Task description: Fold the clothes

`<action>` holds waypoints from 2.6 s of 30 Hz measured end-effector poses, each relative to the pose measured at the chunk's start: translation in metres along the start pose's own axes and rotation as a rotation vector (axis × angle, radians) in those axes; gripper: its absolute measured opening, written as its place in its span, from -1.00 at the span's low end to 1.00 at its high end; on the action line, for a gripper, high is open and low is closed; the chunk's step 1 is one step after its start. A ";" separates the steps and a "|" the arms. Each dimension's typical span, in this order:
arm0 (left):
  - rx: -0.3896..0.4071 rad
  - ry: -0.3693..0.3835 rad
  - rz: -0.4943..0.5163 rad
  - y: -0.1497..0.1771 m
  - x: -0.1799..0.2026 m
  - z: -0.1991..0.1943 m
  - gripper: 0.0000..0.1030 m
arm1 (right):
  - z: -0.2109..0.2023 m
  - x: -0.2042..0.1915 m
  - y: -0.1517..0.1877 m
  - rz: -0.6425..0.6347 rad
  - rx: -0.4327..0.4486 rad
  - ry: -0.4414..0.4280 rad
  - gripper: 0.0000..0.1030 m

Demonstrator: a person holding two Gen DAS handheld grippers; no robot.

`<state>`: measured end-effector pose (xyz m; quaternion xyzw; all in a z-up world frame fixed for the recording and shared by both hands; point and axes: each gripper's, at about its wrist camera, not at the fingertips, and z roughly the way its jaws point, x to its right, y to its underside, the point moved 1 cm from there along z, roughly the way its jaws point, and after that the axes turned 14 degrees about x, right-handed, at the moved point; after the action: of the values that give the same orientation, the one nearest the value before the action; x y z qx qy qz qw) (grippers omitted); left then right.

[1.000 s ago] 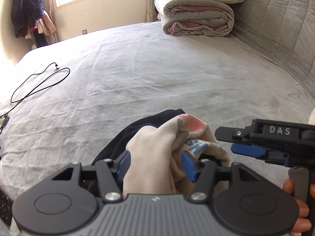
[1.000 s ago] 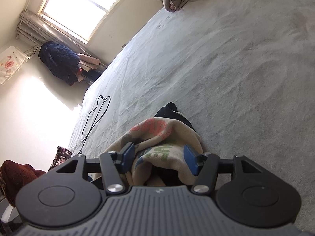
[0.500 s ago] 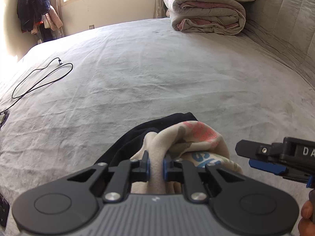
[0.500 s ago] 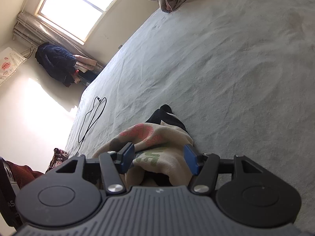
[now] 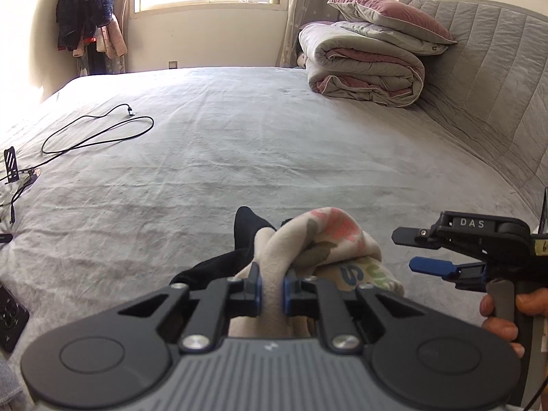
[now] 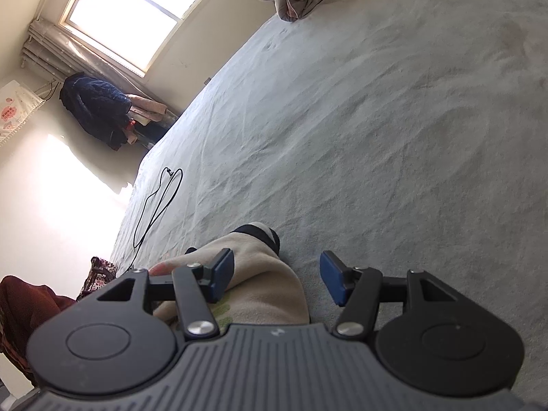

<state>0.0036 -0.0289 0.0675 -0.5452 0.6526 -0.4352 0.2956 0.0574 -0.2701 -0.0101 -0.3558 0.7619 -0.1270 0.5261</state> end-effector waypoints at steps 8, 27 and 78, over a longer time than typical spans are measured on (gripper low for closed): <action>-0.007 0.035 -0.077 0.038 -0.016 -0.047 -0.78 | 0.005 -0.004 0.010 -0.034 -0.029 0.000 0.17; -0.144 0.227 -0.010 0.079 -0.011 -0.088 -0.40 | 0.002 -0.010 0.020 -0.085 -0.083 -0.046 0.23; 0.103 -0.250 -0.132 -0.041 -0.097 0.050 -0.92 | 0.027 0.004 0.018 -0.064 -0.078 0.019 0.31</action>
<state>0.0875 0.0514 0.0733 -0.6211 0.5503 -0.4153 0.3728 0.0733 -0.2546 -0.0346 -0.3991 0.7594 -0.1172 0.5003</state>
